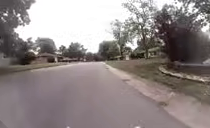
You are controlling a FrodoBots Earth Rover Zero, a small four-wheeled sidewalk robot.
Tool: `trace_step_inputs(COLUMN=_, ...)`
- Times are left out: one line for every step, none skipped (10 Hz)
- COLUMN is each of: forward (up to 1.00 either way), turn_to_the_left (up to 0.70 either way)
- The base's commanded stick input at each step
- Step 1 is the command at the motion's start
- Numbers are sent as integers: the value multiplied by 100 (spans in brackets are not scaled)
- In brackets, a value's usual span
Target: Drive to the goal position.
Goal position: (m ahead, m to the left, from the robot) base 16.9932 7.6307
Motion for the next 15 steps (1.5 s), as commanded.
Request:
trace_step_inputs(forward=70, turn_to_the_left=0)
trace_step_inputs(forward=70, turn_to_the_left=0)
trace_step_inputs(forward=70, turn_to_the_left=0)
trace_step_inputs(forward=70, turn_to_the_left=0)
trace_step_inputs(forward=70, turn_to_the_left=0)
trace_step_inputs(forward=70, turn_to_the_left=0)
trace_step_inputs(forward=70, turn_to_the_left=0)
trace_step_inputs(forward=70, turn_to_the_left=0)
trace_step_inputs(forward=70, turn_to_the_left=0)
trace_step_inputs(forward=70, turn_to_the_left=0)
trace_step_inputs(forward=70, turn_to_the_left=0)
trace_step_inputs(forward=70, turn_to_the_left=0)
trace_step_inputs(forward=70, turn_to_the_left=0)
trace_step_inputs(forward=70, turn_to_the_left=0)
trace_step_inputs(forward=70, turn_to_the_left=0)
